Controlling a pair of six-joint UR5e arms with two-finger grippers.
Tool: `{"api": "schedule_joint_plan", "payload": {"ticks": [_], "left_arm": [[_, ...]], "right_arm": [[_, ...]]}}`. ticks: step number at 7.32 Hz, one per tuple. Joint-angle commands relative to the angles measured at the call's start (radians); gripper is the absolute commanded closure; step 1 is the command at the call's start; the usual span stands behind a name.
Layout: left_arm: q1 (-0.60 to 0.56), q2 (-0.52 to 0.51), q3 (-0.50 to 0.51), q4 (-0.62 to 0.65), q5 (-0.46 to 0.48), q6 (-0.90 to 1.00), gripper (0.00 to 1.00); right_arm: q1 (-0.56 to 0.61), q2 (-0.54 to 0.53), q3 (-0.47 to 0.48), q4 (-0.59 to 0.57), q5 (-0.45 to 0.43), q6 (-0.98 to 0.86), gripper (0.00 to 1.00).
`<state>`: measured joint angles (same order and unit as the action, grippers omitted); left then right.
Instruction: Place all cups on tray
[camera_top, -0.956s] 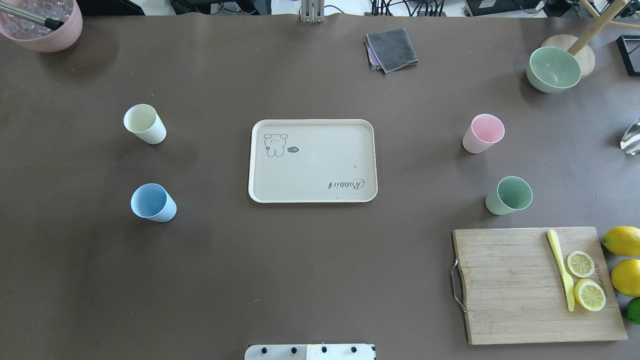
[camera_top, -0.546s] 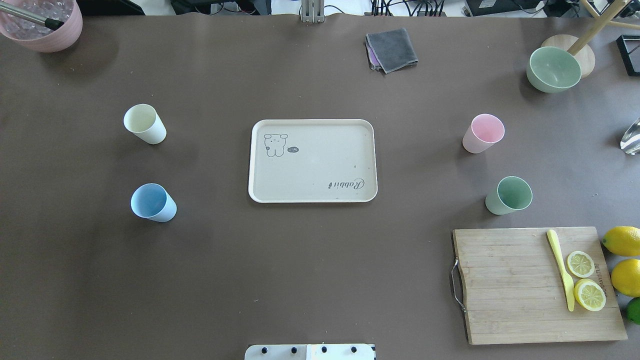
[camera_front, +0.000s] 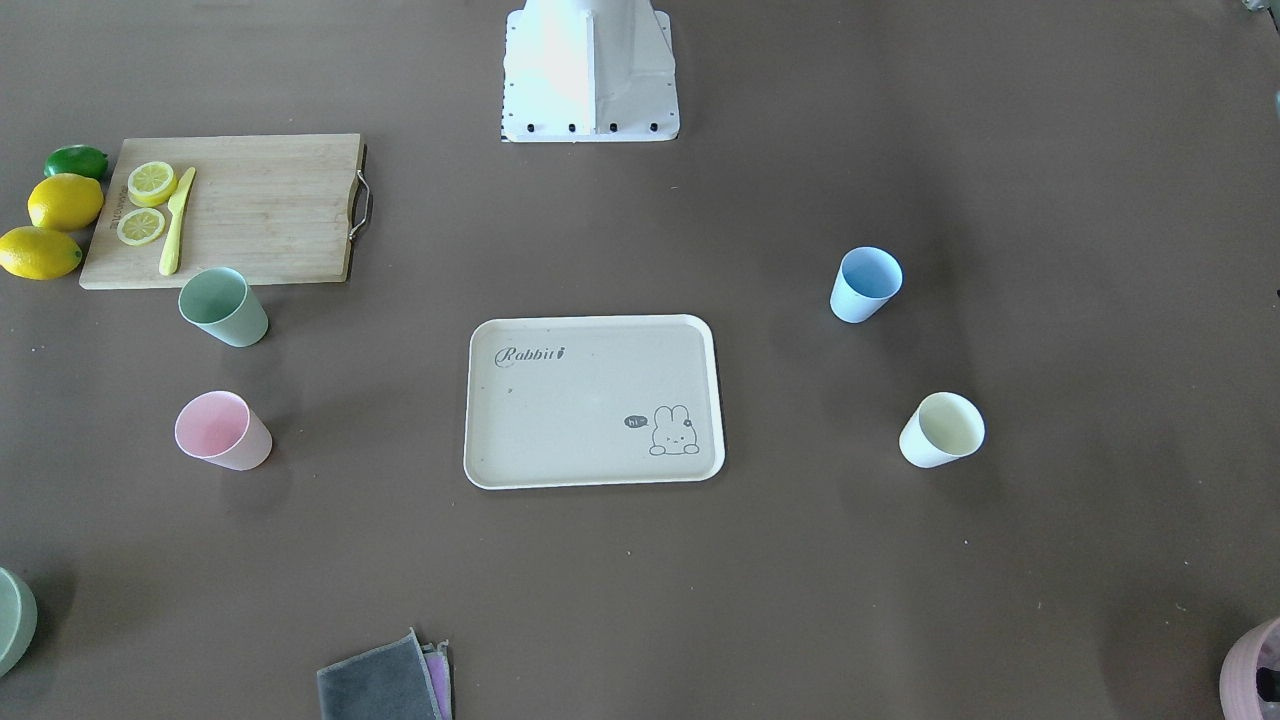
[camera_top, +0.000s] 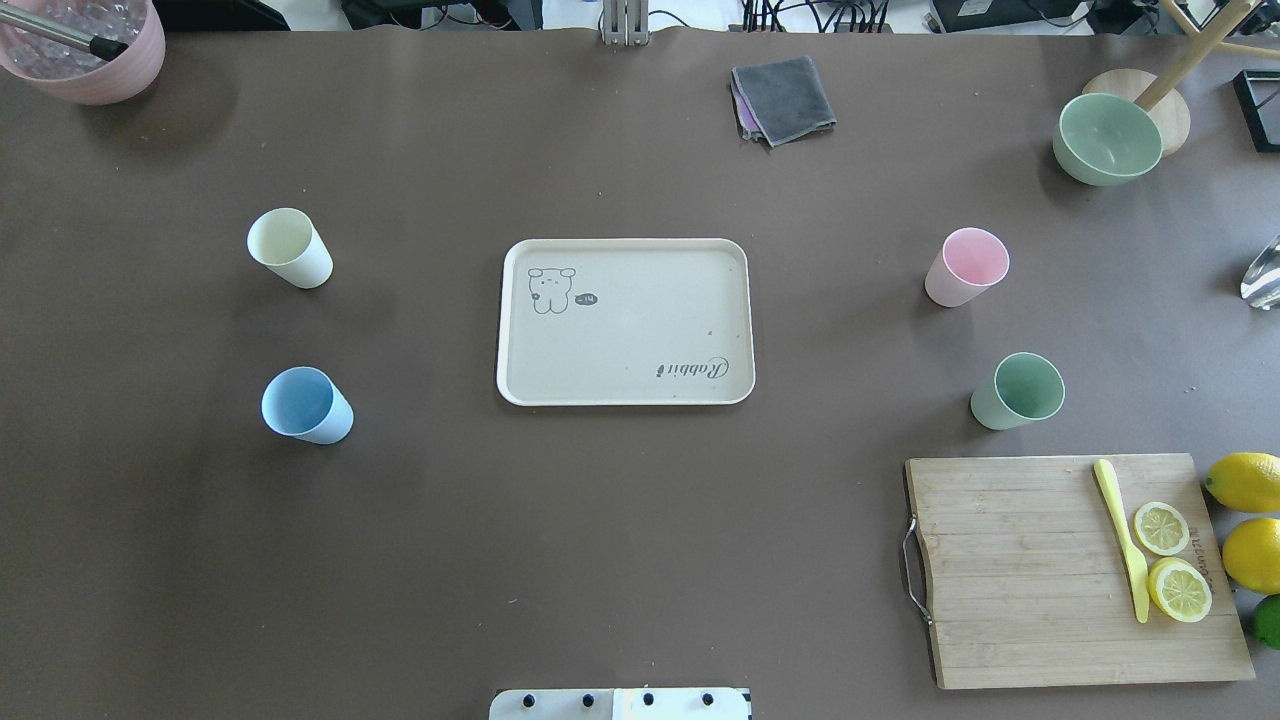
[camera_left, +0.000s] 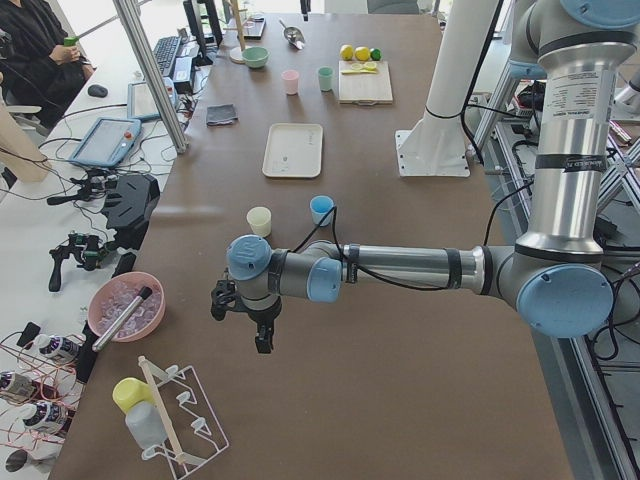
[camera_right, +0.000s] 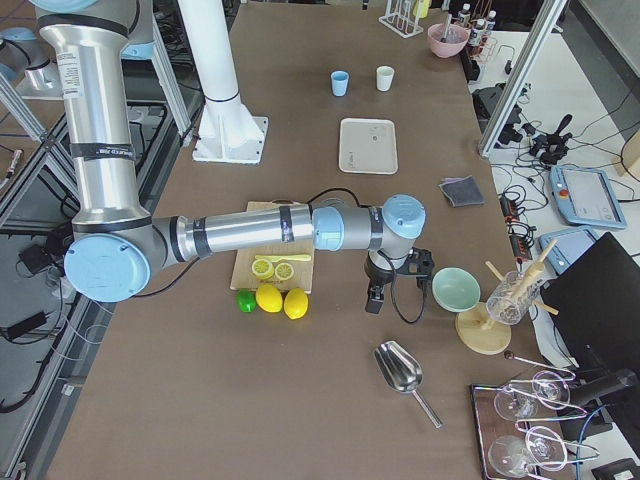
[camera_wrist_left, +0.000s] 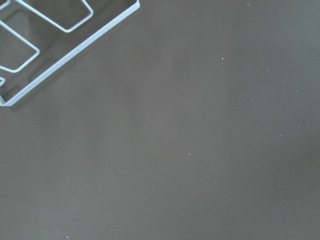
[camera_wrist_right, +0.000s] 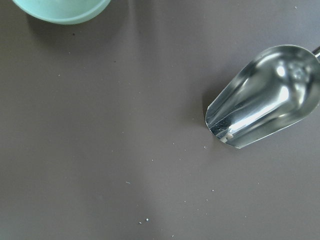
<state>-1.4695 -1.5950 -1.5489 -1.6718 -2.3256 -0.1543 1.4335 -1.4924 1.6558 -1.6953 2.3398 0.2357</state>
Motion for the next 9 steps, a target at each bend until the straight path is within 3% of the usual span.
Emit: {"api": "schedule_joint_plan", "payload": {"ticks": [1, 4, 5, 7, 9], "left_arm": [[0.000, 0.001, 0.000, 0.000, -0.004, -0.001, 0.02], [0.005, 0.016, -0.072, 0.001, -0.017, -0.040, 0.02], [0.011, 0.018, -0.110, 0.001, -0.084, -0.141, 0.02], [0.150, 0.021, -0.248, 0.003, -0.058, -0.445, 0.02], [0.263, 0.036, -0.347, 0.004, -0.057, -0.625, 0.02]], "right_arm": [[-0.002, -0.005, 0.001, 0.005, 0.003, 0.001, 0.00], [-0.018, -0.005, 0.004, 0.008, 0.006, 0.002, 0.00], [-0.022, -0.005, 0.004, 0.009, 0.004, 0.002, 0.00], [-0.028, -0.019, 0.002, 0.009, 0.004, 0.002, 0.00], [-0.030, -0.020, 0.002, 0.008, 0.009, 0.002, 0.00]]}}
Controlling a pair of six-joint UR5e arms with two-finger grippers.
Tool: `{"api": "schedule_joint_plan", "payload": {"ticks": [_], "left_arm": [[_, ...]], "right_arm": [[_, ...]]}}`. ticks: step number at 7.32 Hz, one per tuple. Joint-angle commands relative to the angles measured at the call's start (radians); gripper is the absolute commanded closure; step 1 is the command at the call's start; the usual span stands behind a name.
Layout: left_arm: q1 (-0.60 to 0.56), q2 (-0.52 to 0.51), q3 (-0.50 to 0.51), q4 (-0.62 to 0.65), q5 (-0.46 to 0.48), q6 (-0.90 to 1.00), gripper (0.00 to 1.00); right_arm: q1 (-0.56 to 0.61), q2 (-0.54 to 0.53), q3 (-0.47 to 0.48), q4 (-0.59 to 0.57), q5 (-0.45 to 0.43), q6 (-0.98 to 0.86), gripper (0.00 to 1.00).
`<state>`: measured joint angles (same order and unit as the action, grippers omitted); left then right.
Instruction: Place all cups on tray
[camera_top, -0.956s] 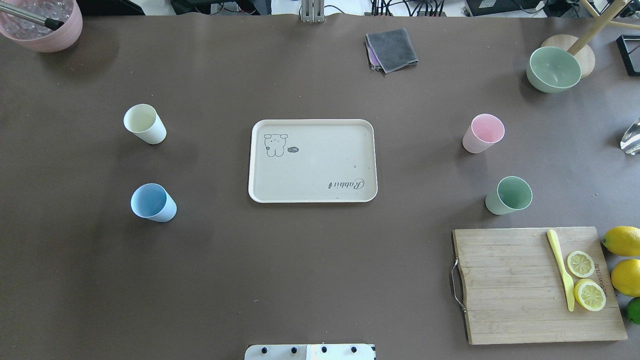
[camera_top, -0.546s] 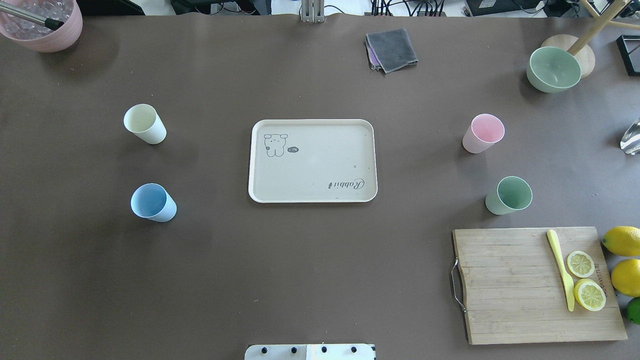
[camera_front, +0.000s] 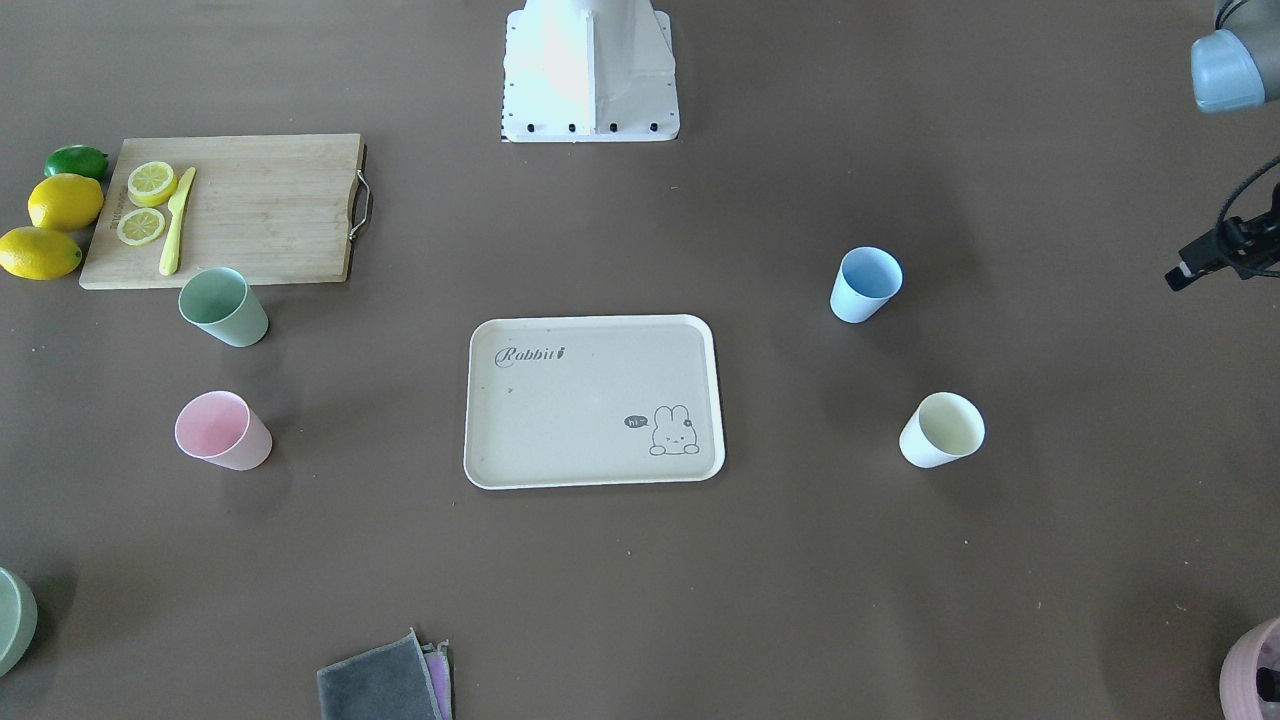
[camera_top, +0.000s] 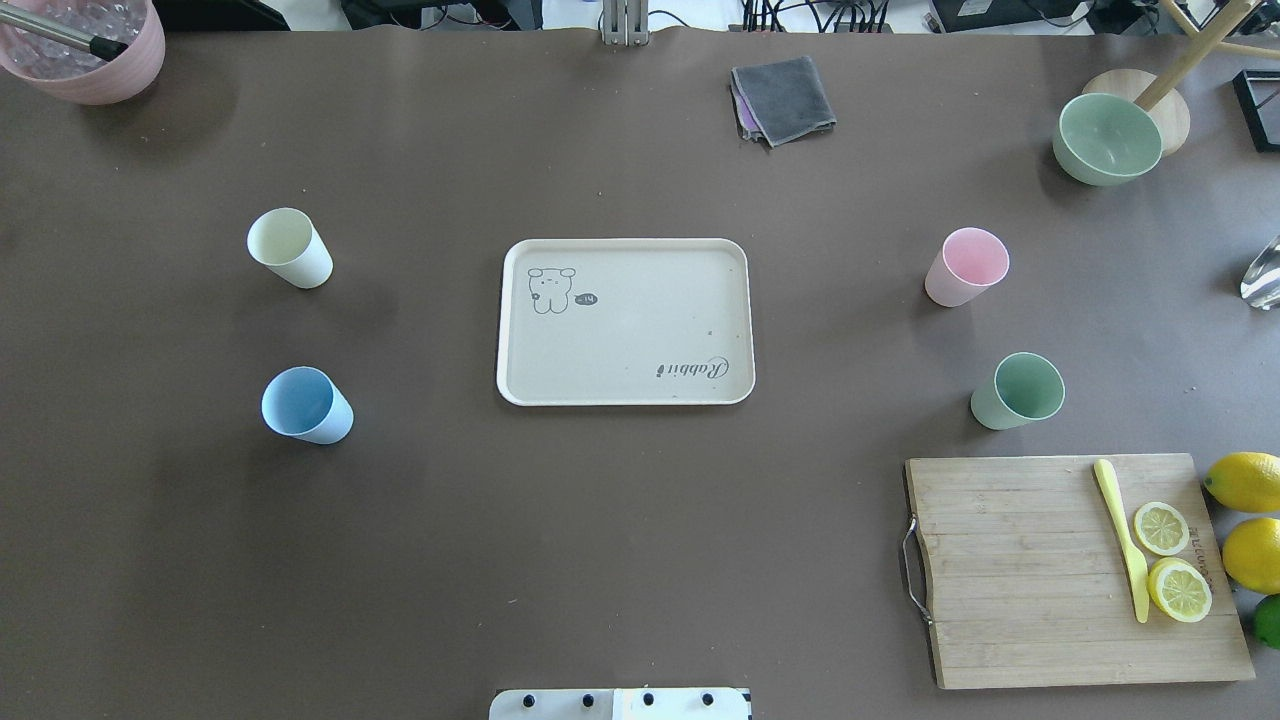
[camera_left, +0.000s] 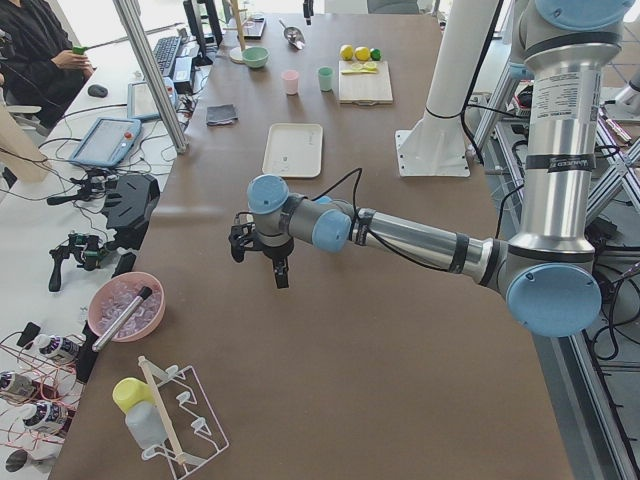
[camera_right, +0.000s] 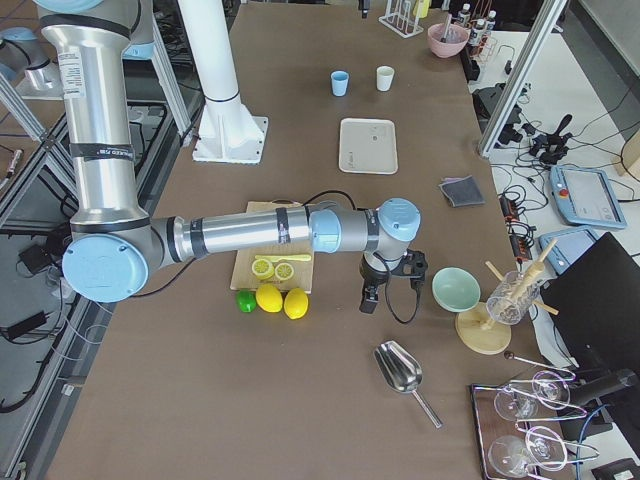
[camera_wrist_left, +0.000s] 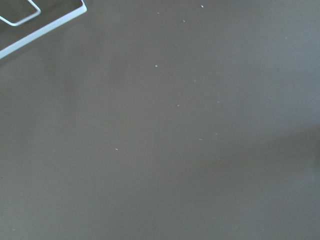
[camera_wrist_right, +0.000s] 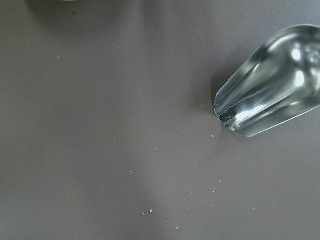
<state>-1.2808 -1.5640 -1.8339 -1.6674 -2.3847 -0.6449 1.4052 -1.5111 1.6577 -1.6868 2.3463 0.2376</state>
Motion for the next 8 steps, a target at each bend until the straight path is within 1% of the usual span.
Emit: {"api": "schedule_joint_plan", "payload": {"ticks": [1, 2, 3, 4, 5, 6, 8], "left_arm": [[0.163, 0.004, -0.135, -0.002, 0.005, -0.288, 0.02], [0.243, 0.004, -0.207, -0.002, 0.054, -0.377, 0.02], [0.358, -0.004, -0.253, -0.002, 0.117, -0.501, 0.02], [0.458, -0.030, -0.274, -0.002, 0.178, -0.586, 0.02], [0.518, -0.056, -0.260, -0.002, 0.232, -0.596, 0.02], [0.525, -0.083, -0.233, -0.002, 0.249, -0.592, 0.03], [0.526, -0.093, -0.213, -0.005, 0.251, -0.573, 0.03]], "right_arm": [[-0.002, -0.001, 0.001, -0.004, 0.011, 0.000, 0.00], [-0.002, -0.001, 0.001, -0.005, 0.015, 0.000, 0.00], [-0.003, -0.001, 0.002, -0.005, 0.015, 0.000, 0.00], [-0.003, -0.001, 0.001, -0.004, 0.019, 0.000, 0.00], [-0.006, -0.001, 0.001, -0.002, 0.019, 0.000, 0.00], [-0.008, -0.001, 0.001, -0.001, 0.021, 0.002, 0.00], [-0.011, -0.001, 0.001, -0.001, 0.021, 0.002, 0.00]]}}
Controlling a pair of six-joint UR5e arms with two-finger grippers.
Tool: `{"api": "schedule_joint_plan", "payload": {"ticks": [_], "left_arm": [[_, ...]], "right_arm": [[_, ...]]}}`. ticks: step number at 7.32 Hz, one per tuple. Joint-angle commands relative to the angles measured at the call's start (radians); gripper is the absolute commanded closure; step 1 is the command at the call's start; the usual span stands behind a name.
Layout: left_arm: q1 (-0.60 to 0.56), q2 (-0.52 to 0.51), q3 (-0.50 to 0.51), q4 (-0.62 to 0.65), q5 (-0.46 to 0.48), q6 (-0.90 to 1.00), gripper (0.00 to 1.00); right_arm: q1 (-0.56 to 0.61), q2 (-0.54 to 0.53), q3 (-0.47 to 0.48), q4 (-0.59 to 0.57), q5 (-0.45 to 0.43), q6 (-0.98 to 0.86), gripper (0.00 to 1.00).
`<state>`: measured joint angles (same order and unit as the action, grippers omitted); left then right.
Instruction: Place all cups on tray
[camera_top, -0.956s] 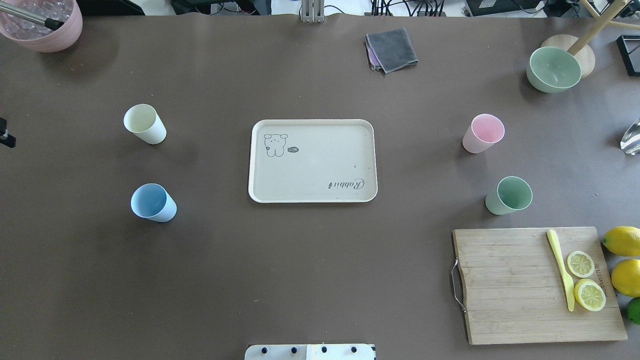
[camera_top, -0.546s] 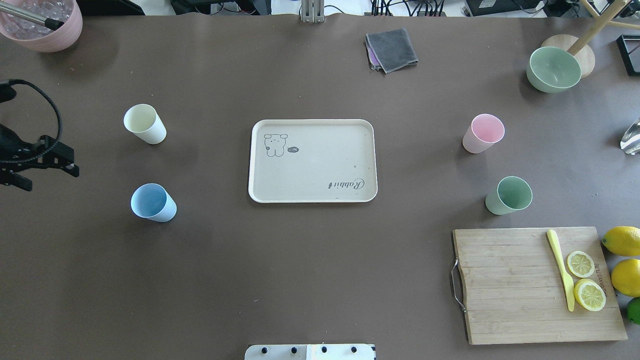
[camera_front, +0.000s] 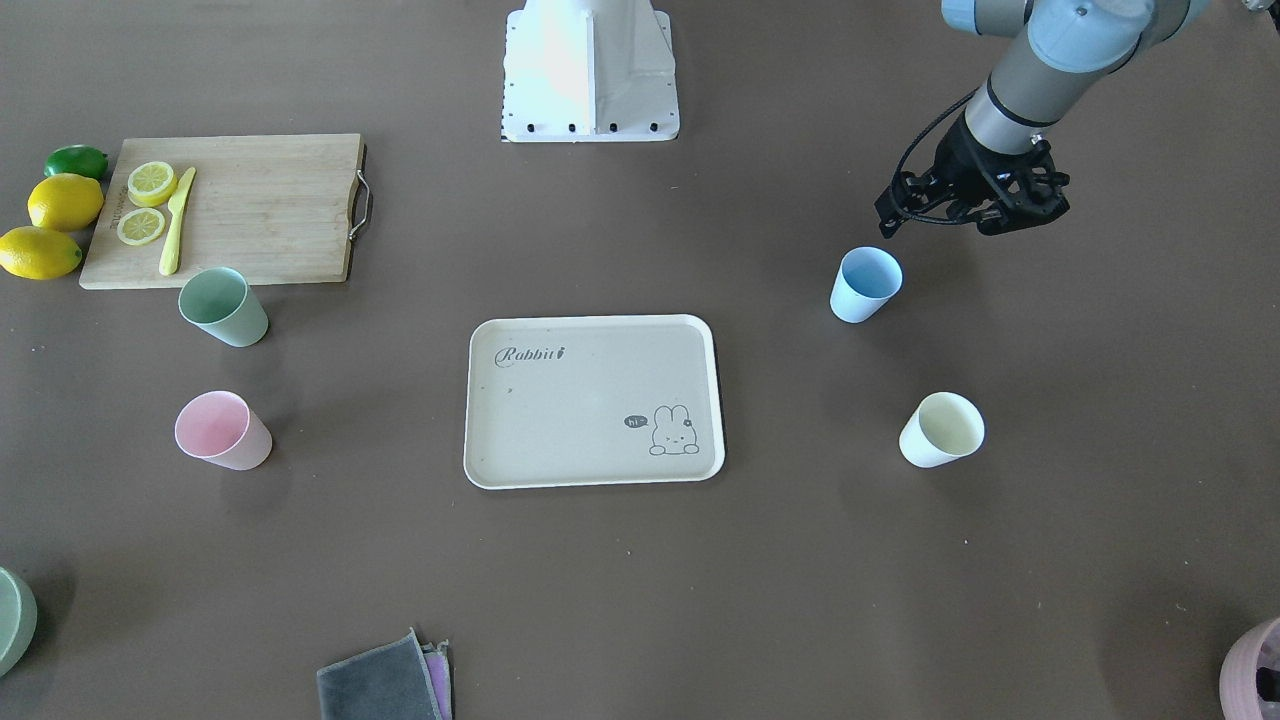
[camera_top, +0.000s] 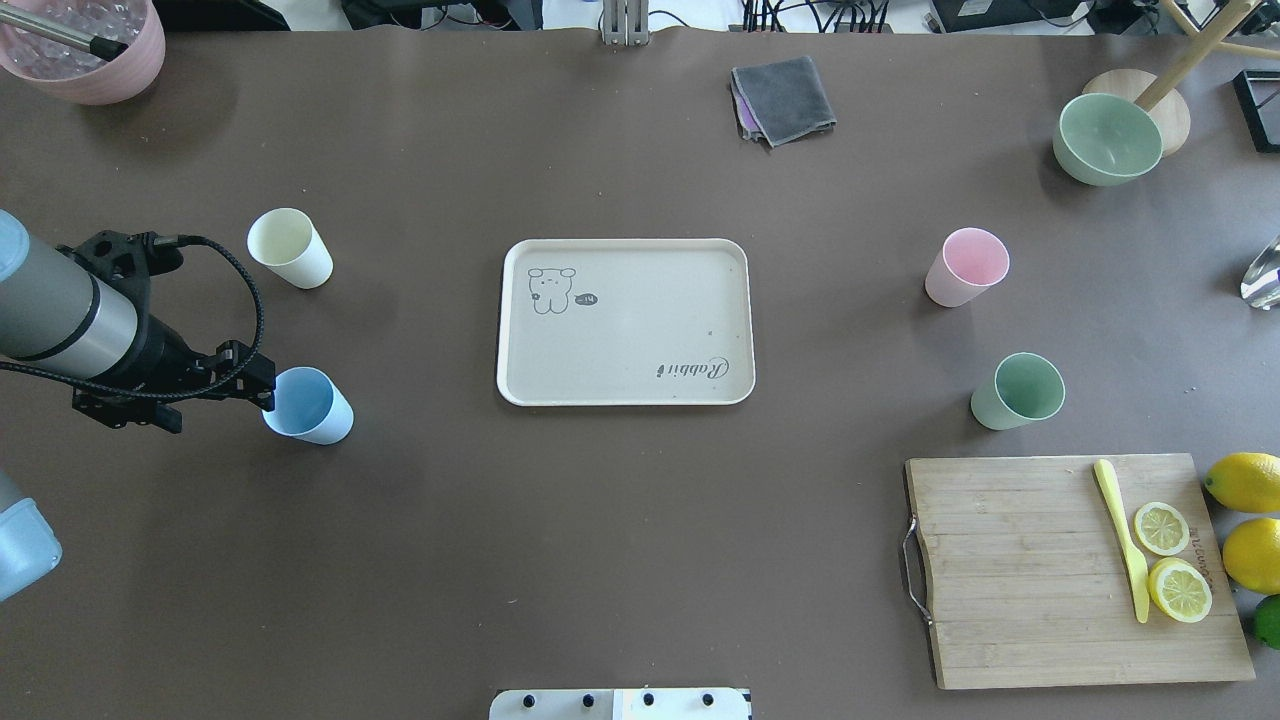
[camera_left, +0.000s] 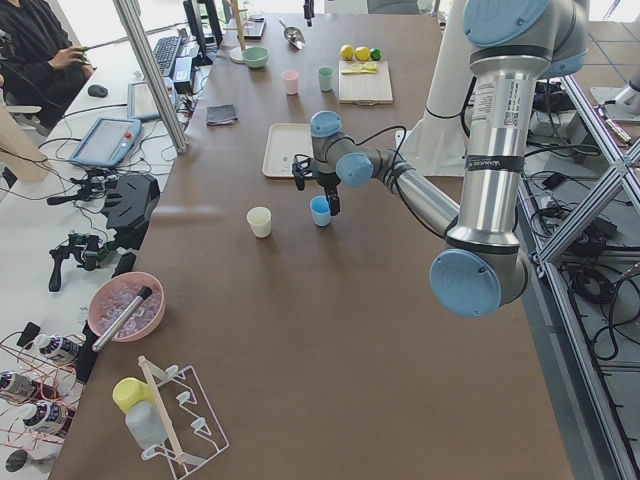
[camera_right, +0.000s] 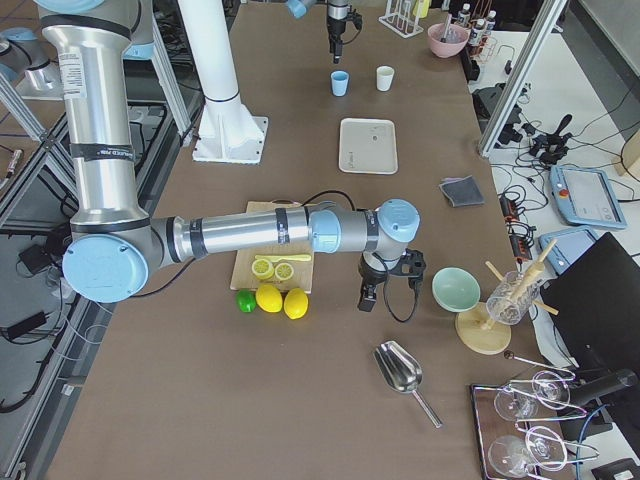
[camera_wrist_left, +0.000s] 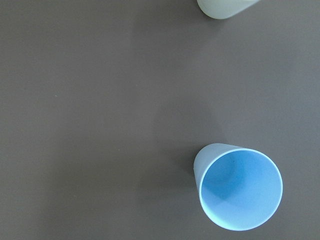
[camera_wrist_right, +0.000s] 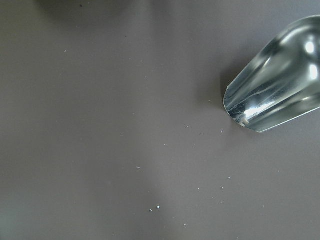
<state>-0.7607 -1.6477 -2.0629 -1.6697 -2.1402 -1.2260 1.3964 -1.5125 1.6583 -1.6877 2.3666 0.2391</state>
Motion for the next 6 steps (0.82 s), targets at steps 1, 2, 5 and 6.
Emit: {"api": "schedule_joint_plan", "payload": {"ticks": [1, 2, 5, 6], "left_arm": [[0.004, -0.030, 0.061, -0.034, 0.006, 0.008, 0.03], [0.007, -0.032, 0.101, -0.080, 0.016, 0.008, 0.03], [0.009, -0.029, 0.156, -0.143, 0.016, 0.008, 0.03], [0.035, -0.029, 0.167, -0.153, 0.019, 0.007, 0.03]], "right_arm": [[-0.005, 0.000, -0.002, 0.000, 0.000, 0.000, 0.00], [-0.008, 0.000, -0.003, 0.000, 0.000, 0.000, 0.00], [-0.013, 0.000, -0.003, 0.000, 0.000, 0.000, 0.00], [-0.014, 0.000, -0.003, 0.000, 0.000, 0.000, 0.00]]}}
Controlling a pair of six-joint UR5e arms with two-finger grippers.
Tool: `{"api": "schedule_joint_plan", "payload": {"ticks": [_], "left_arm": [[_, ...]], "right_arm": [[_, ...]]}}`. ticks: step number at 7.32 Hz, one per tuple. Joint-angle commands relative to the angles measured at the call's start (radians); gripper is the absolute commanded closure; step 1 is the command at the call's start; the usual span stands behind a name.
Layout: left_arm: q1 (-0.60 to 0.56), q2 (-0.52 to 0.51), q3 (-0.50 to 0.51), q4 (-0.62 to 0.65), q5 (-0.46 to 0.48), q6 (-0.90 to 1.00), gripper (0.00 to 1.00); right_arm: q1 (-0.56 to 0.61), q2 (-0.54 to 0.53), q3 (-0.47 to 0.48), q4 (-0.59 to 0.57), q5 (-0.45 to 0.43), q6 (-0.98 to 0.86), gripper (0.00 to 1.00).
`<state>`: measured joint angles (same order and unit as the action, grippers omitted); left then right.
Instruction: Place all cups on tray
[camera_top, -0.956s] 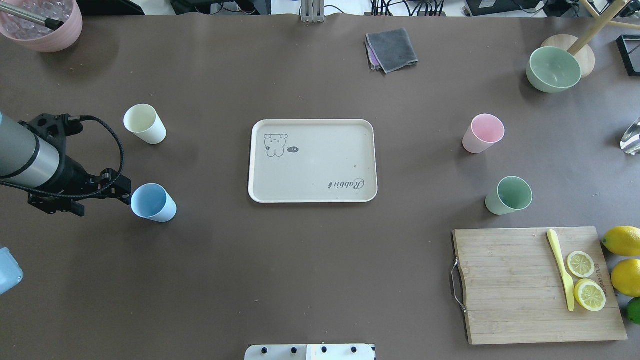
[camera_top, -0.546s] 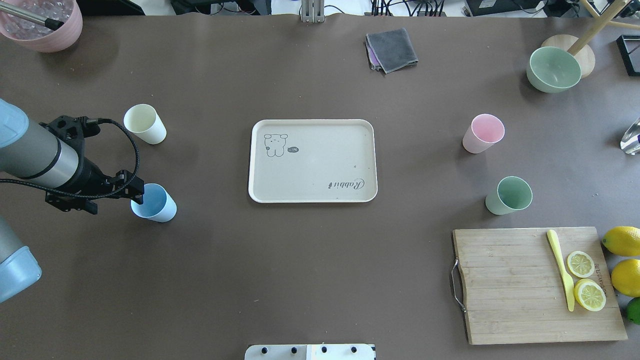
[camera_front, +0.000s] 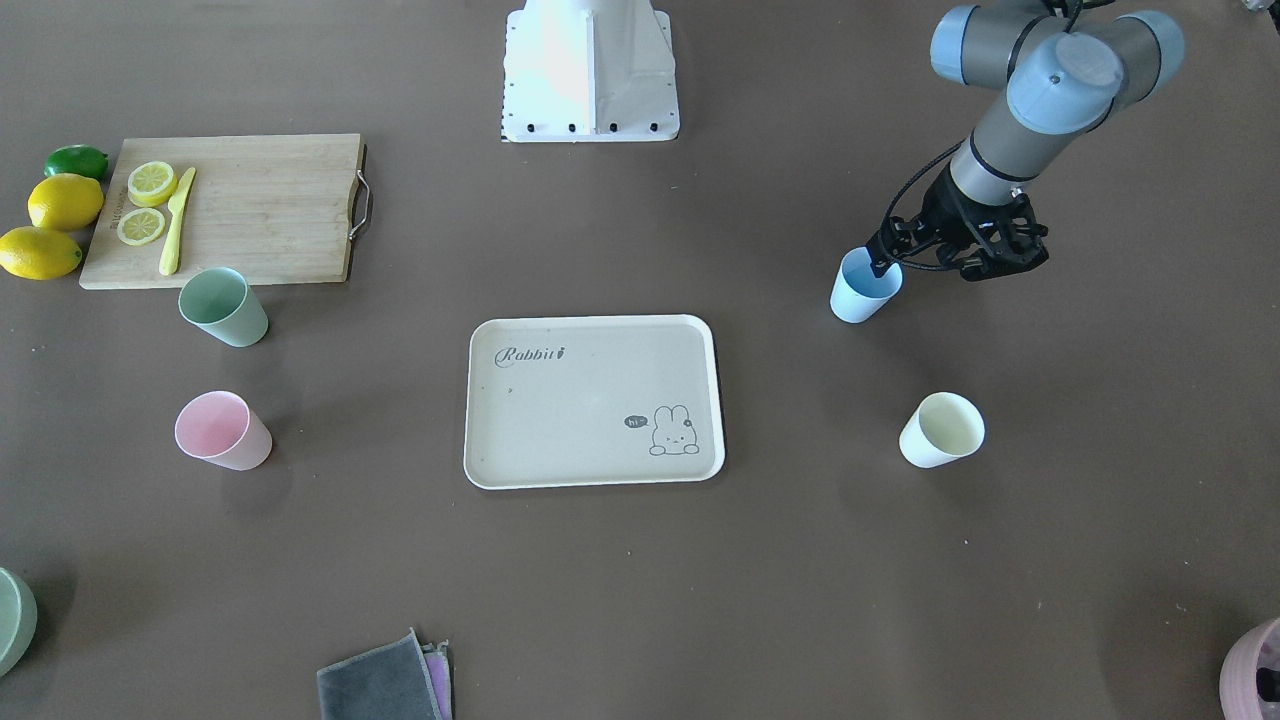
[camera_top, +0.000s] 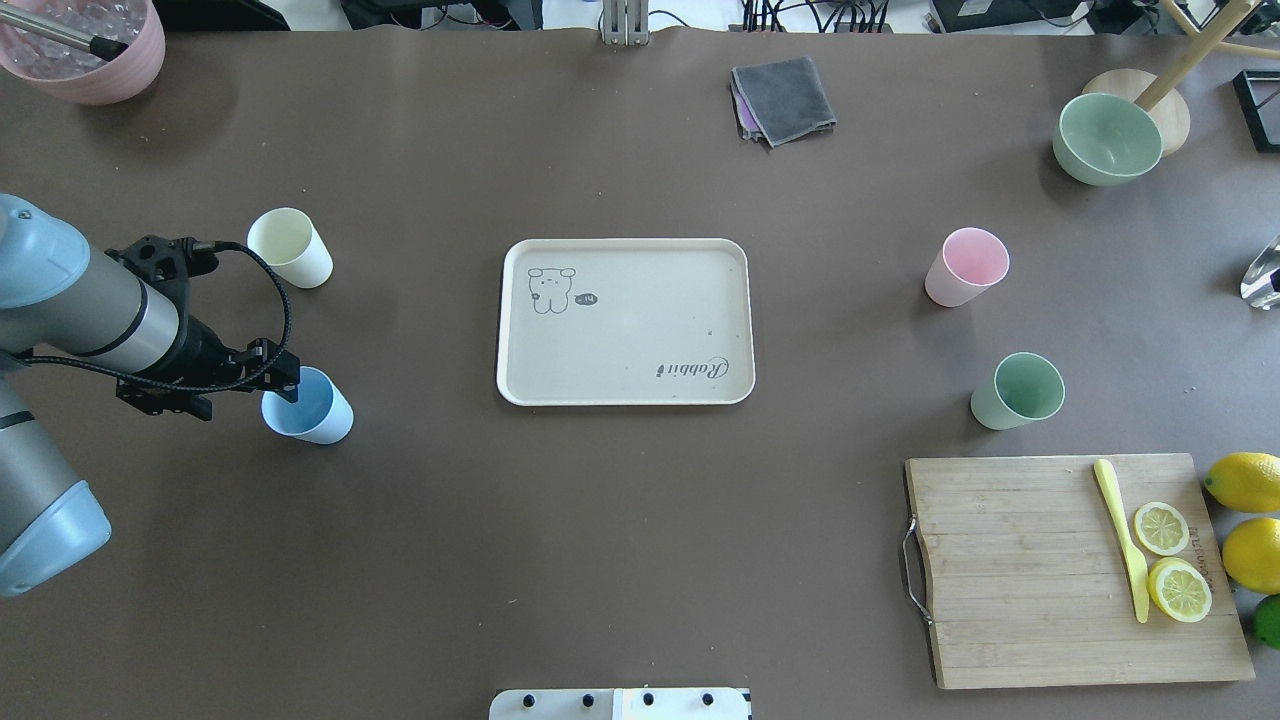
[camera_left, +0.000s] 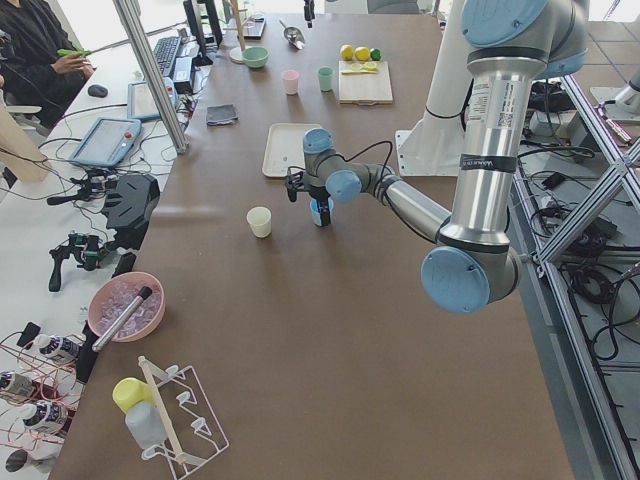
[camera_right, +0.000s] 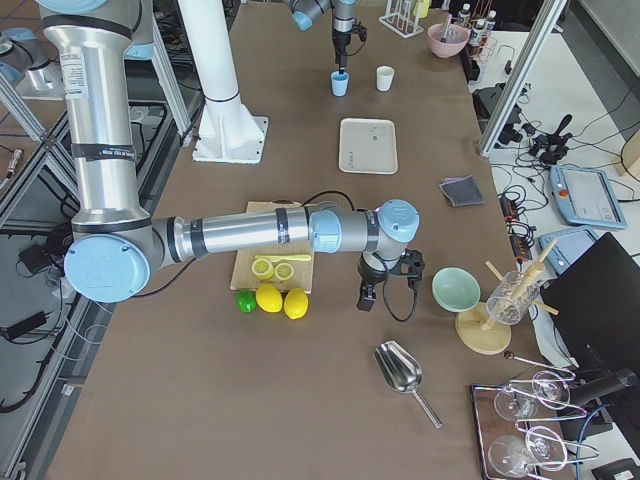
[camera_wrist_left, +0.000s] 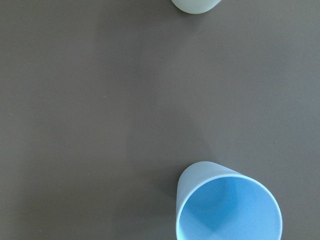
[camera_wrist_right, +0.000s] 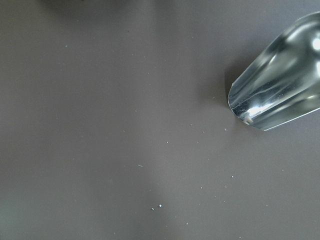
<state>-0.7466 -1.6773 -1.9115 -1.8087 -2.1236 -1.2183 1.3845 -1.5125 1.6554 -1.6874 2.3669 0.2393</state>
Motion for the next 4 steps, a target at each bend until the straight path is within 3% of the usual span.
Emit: {"api": "schedule_joint_plan", "payload": {"ticks": [1, 2, 4], "left_arm": [[0.027, -0.002, 0.017, -0.014, 0.002, -0.003, 0.03], [0.029, -0.002, 0.019, -0.014, 0.002, -0.001, 0.03], [0.032, -0.002, 0.019, -0.014, 0.002, -0.003, 0.80]], "right_arm": [[-0.002, 0.002, -0.002, 0.000, 0.000, 0.000, 0.00], [-0.002, 0.002, -0.003, 0.000, -0.002, 0.000, 0.00], [-0.004, 0.000, -0.003, 0.000, 0.000, 0.000, 0.00]]}}
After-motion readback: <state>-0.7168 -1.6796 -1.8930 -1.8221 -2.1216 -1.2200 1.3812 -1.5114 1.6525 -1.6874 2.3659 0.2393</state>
